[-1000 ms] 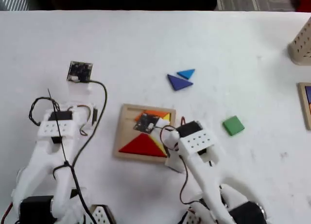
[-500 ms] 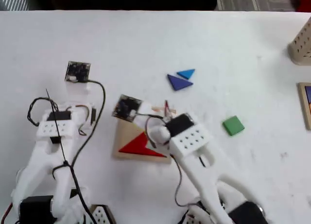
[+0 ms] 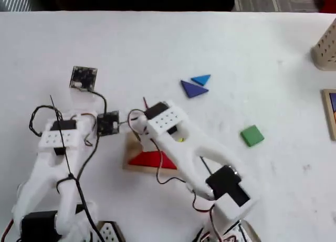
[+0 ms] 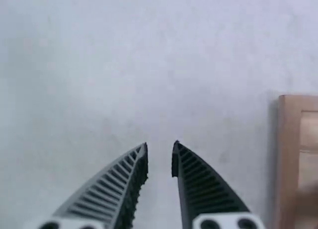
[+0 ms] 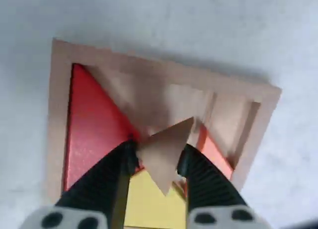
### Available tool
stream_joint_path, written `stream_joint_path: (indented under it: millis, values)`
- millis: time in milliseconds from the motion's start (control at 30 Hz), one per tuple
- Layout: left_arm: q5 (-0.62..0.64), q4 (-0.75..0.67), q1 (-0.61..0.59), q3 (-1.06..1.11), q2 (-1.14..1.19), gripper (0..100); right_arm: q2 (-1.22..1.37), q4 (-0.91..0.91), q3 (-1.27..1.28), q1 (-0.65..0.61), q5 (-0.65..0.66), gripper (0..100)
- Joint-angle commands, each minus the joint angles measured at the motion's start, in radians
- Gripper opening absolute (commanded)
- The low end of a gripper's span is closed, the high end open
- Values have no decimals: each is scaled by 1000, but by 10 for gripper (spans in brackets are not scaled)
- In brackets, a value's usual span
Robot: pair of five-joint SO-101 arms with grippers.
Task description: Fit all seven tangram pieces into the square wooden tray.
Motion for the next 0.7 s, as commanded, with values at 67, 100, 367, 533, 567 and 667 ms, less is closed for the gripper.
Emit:
stream_joint_path:
  millis: [67,100,367,533,567,667]
  values:
    - [-6,-26,-4,-41,-7,105,1,15,-51,-22,66,18]
    - [-6,-26,-4,-41,-7,105,4,16,-51,-22,80,18]
    - [-6,-26,-4,-40,-7,105,4,41,-84,-19,35,172]
    - [-6,-26,-4,-40,-7,105,10,39,-121,-4,-15,187]
    - [-6,-26,-4,-40,-7,105,10,39,-121,-2,-21,187]
    - [-6,-26,-4,-40,-7,105,2,56,-107,-2,-29,185]
